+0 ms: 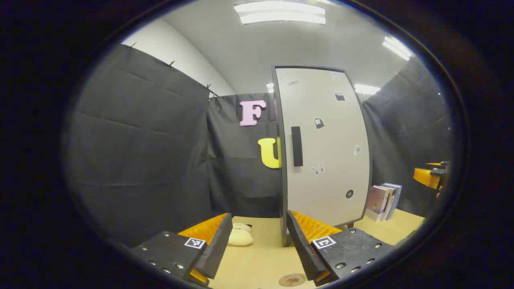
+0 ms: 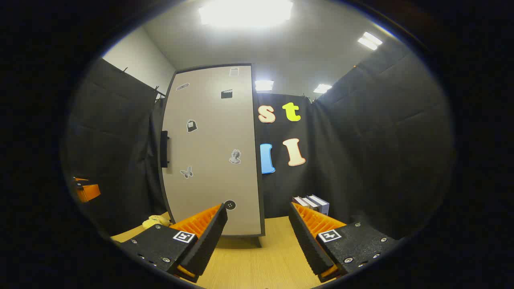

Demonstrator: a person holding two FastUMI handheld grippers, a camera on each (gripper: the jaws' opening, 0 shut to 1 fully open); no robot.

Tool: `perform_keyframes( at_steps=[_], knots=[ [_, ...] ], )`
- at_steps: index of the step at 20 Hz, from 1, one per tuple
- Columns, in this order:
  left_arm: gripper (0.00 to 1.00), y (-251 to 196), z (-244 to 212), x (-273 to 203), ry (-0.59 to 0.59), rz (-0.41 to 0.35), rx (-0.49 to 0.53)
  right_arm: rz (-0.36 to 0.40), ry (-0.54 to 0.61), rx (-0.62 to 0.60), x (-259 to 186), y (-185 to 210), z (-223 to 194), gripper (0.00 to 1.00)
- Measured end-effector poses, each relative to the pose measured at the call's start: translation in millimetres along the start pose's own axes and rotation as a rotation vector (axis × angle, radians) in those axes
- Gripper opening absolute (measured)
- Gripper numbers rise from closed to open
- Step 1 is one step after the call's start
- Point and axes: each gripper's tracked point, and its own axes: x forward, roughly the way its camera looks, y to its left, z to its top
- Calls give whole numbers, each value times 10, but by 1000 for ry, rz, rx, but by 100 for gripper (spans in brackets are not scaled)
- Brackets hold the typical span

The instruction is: Open the cabinet door with the right hand, grasp the bottle in the cabinet with the left hand and place it on the coaster, then close the cabinet door with the right hand.

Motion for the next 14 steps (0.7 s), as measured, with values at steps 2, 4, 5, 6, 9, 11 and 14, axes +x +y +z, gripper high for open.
perform_keyframes(
  at_steps=[2, 4, 5, 6, 9, 11, 14],
  knots=[
    [84, -15, 7, -6, -4, 1, -2, 1, 1, -4, -6, -2, -5, 95],
    [81, -15, 29, -3, -11, 5, 1, 4, 3, -3, 17, 7, -9, 95],
    [81, -17, 30, -6, -13, 7, 7, 5, 5, -2, 12, 6, -12, 95],
    [81, -10, 37, -4, -14, 9, 11, 6, 5, -1, 4, 6, -10, 95],
    [84, -39, 31, -20, -14, 5, 5, 10, 5, -1, 10, 12, -12, 95],
    [80, -38, 21, -32, -12, 6, -2, 13, 3, 2, 5, 25, -5, 95],
    [81, -22, 27, -34, -11, 9, -8, 13, 4, 2, 19, 16, 0, 95]
  ],
)
